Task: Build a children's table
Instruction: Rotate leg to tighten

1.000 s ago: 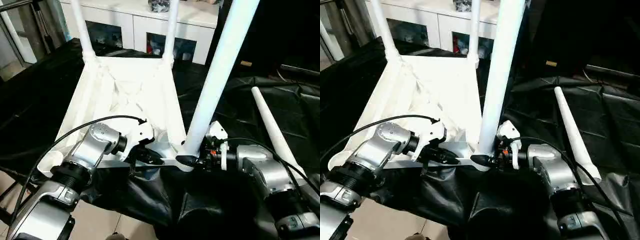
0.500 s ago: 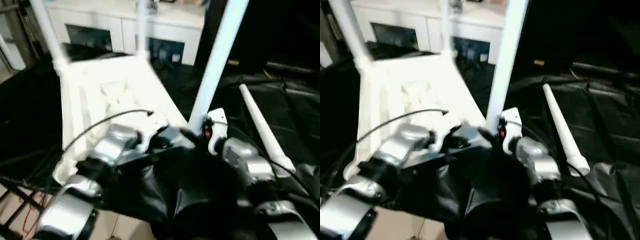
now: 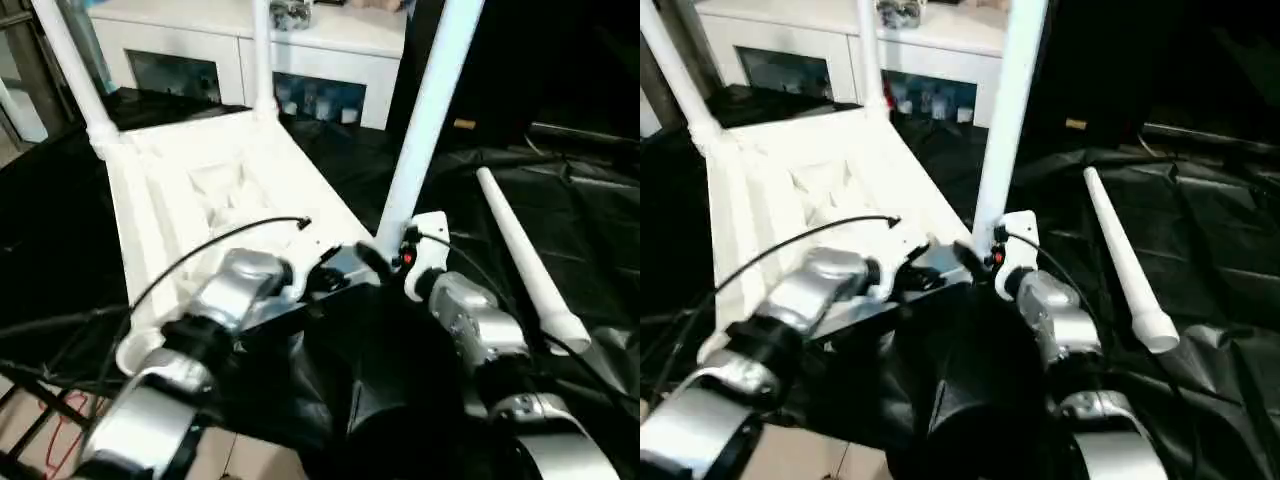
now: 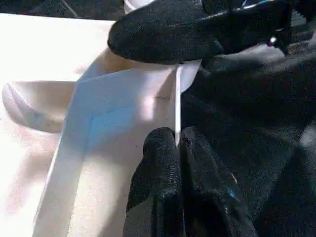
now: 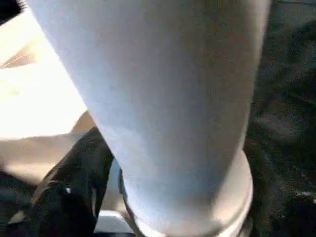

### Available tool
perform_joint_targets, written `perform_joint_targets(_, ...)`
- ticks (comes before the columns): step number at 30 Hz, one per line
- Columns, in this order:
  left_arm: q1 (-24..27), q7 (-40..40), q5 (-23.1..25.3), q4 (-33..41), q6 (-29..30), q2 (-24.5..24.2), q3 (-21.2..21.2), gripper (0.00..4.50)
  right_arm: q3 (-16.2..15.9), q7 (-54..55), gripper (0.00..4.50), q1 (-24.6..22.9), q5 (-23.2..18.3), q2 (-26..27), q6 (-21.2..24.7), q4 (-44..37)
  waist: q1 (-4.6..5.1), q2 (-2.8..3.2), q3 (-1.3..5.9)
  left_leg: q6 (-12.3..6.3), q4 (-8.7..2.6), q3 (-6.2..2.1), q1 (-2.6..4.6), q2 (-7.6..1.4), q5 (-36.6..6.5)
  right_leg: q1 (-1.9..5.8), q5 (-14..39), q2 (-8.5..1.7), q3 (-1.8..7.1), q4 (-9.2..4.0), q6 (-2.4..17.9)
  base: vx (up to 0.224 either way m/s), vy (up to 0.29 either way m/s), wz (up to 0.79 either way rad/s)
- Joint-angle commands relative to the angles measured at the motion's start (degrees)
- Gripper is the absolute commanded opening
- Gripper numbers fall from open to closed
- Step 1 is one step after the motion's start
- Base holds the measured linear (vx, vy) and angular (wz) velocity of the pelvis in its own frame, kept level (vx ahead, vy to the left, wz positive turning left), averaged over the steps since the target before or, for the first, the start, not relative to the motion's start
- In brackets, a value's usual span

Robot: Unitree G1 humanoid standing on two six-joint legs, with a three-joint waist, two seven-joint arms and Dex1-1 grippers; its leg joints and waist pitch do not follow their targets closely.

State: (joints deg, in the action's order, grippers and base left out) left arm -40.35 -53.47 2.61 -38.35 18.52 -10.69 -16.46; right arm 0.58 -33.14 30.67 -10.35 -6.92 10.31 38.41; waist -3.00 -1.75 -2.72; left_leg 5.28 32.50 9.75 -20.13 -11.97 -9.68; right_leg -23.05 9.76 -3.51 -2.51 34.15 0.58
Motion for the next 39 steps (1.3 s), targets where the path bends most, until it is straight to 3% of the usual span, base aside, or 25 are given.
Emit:
perform_joint_targets(1, 0.9, -7.9, -3.2, 4.2, -4.2, -0.2, -1.7, 0.00, -5.9, -11.3, 3.95, -2.7, 0.0, -2.2, 0.3, -3.4, -0.40, -0.09, 3.45, -2.82, -3.36, 0.25, -0.07, -0.81, -13.9, 2.89, 15.4, -3.57, 1.96, -4.53, 10.6, 0.000, 0.000, 0.00)
perform_joint_targets(5, 1.5, -11.2, -3.5, 5.2, -5.4, -1.9, -2.4, 0.00, -7.6, -17.0, 3.95, -3.9, -0.1, -4.9, -0.1, -5.9, -0.61, -0.21, 3.57, -3.25, -3.31, 0.31, -0.06, -0.89, -11.7, 2.98, 11.7, -3.53, 1.93, -4.04, 12.0, 0.000, 0.000, 0.00)
perform_joint_targets(7, 2.5, -16.3, -3.9, 7.1, -5.7, -4.8, -3.5, 0.00, -10.3, -23.9, 3.95, -5.2, 1.3, -9.0, -1.3, -8.2, -0.95, -0.25, 3.49, -3.74, -3.19, 0.44, 0.04, -1.09, -11.3, 2.79, 10.8, -3.63, 2.03, -3.85, 12.8, 0.000, 0.000, 0.00)
perform_joint_targets(10, 2.8, -18.3, -3.8, 7.5, -6.1, -6.1, -3.9, 0.00, -11.5, -26.6, 3.95, -5.8, 1.7, -10.7, -1.5, -9.4, -0.99, -0.24, 3.32, -3.38, -3.31, 0.44, -0.04, -1.03, -12.0, 2.74, 12.3, -3.61, 1.99, -3.96, 12.5, 0.000, 0.000, 0.00)
perform_joint_targets(12, 3.0, -19.6, -3.5, 7.6, -6.8, -7.1, -4.2, 0.00, -12.1, -28.6, 3.95, -6.3, 1.2, -11.7, -1.3, -10.6, -1.23, -0.74, 3.21, -3.27, -3.38, 0.36, -0.11, -1.04, -12.4, 2.85, 14.0, -3.68, 1.95, -4.07, 11.8, 0.000, 0.000, 0.00)
perform_joint_targets(16, 3.6, -23.3, -3.1, 8.0, -8.0, -9.5, -4.9, 0.00, -13.1, -33.8, 3.95, -7.4, -0.4, -13.3, 0.2, -13.4, -1.97, -0.52, 3.21, -2.88, -3.49, 0.36, 0.16, -1.29, -12.6, 2.62, 13.8, -3.72, 2.03, -3.95, 11.7, 0.000, 0.000, 0.00)
perform_joint_targets(28, 4.0, -24.8, -3.1, 8.0, -8.1, -9.8, -5.1, 0.00, -13.3, -34.9, 2.95, -8.4, -1.1, -12.8, 1.3, -14.1, -2.17, -0.53, 3.42, -2.43, -3.25, 0.41, 0.03, -1.15, -10.9, 2.84, 10.7, -3.71, 2.04, -3.49, 12.5, 0.000, 0.000, 0.00)
perform_joint_targets(32, 3.2, -19.9, -2.7, 6.4, -7.0, -7.7, -3.4, 0.00, -11.3, -26.3, 2.86, -8.0, 0.3, -9.7, 1.1, -10.4, -2.12, -0.58, 3.26, -1.96, -3.38, 0.35, 0.03, -1.07, -11.7, 2.73, 12.6, -3.76, 1.99, -3.70, 12.1, 0.000, 0.000, 0.00)
perform_joint_targets(34, 2.4, -16.1, -2.3, 5.3, -6.1, -6.0, -2.4, 0.00, -9.7, -19.2, 2.85, -6.8, 1.8, -7.6, 0.9, -7.2, -1.69, -0.59, 2.97, -0.56, -3.60, 0.18, 0.13, -0.96, -14.5, 2.53, 19.2, -3.87, 1.93, -4.36, 10.4, 0.000, 0.000, 0.00)
perform_joint_targets(35, 0.9, -9.8, -1.5, 3.1, -4.9, -3.4, -1.2, 0.00, -7.1, -8.0, 2.85, -4.6, 3.4, -4.7, 1.2, -2.1, -1.48, -0.60, 2.83, 0.31, -3.73, 0.06, 0.28, -0.93, -15.9, 2.33, 22.4, -3.90, 1.92, -4.60, 9.5, 0.000, 0.000, 0.00)
perform_joint_targets(37, 0.1, -6.3, -1.2, 2.0, -4.3, -1.9, -0.5, 0.00, -5.7, -3.1, 2.85, -3.6, 3.6, -3.3, 1.2, 0.2, -0.82, -0.74, 2.86, 1.50, -3.83, -0.32, 0.13, -0.59, -17.5, 2.56, 27.4, -3.96, 1.57, -5.00, 7.6, 0.000, 0.000, 0.00)
perform_joint_targets(38, -1.0, -2.1, -1.0, 0.5, -3.5, 0.2, 0.5, 0.00, -3.6, 2.9, 2.84, -2.3, 3.3, -1.4, 1.5, 3.0, -0.19, -0.50, 2.83, 1.73, -3.77, -0.33, 0.15, -0.59, -17.8, 2.22, 28.4, -4.01, 1.65, -5.17, 7.1, -0.052, 0.007, -0.10)
perform_joint_targets(39, -1.4, -0.6, -1.0, -0.1, -3.2, 1.0, 0.8, 0.00, -2.8, 5.2, 2.84, -1.8, 3.1, -0.7, 1.8, 3.9, -0.03, -0.75, 2.83, 1.41, -3.55, -0.28, 0.50, -0.42, -18.5, 2.00, 29.8, -3.88, 1.53, -5.62, 6.5, 0.000, 0.000, 0.00)
